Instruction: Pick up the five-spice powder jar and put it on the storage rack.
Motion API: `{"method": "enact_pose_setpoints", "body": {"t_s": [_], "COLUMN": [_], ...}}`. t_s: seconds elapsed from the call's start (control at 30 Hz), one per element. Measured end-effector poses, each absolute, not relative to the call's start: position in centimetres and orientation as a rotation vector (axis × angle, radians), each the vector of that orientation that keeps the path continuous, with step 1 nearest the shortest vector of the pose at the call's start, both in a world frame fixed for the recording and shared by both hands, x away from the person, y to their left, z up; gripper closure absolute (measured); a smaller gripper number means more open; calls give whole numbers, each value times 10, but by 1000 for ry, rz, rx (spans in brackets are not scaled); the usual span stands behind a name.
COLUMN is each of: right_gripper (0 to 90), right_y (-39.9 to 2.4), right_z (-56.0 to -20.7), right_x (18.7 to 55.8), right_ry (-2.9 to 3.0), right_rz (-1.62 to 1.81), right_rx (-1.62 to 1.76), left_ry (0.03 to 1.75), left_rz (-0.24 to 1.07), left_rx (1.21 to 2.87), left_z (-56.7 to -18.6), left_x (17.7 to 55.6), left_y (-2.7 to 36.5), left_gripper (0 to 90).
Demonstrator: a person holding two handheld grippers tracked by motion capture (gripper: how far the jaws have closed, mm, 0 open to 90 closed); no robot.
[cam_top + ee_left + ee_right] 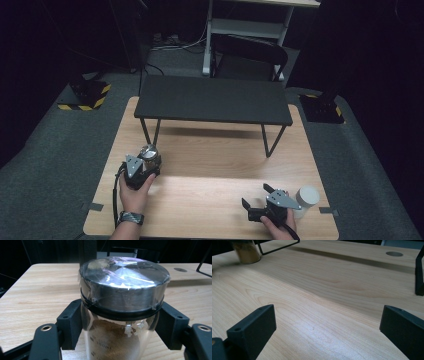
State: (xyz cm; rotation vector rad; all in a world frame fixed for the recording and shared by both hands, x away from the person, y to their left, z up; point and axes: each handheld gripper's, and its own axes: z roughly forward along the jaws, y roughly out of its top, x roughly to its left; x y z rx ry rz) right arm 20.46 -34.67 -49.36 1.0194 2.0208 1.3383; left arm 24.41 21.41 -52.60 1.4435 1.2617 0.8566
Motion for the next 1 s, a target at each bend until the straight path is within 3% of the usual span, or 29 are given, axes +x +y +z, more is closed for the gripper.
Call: {"method": "enact_pose_setpoints", "body": {"t_s": [1.0], "right_gripper": [3], "right_y": [-348], "right_z": [-494], "right_x": [204], "right_ry": [2017], "right_rz": [1345], "right_rx": [1018], "left_ry": [1125], "left_rz": [912], "left_rx": [1437], "left_z": [-474], "left_x": [221], "left_y": [200], "left_gripper": [309]}}
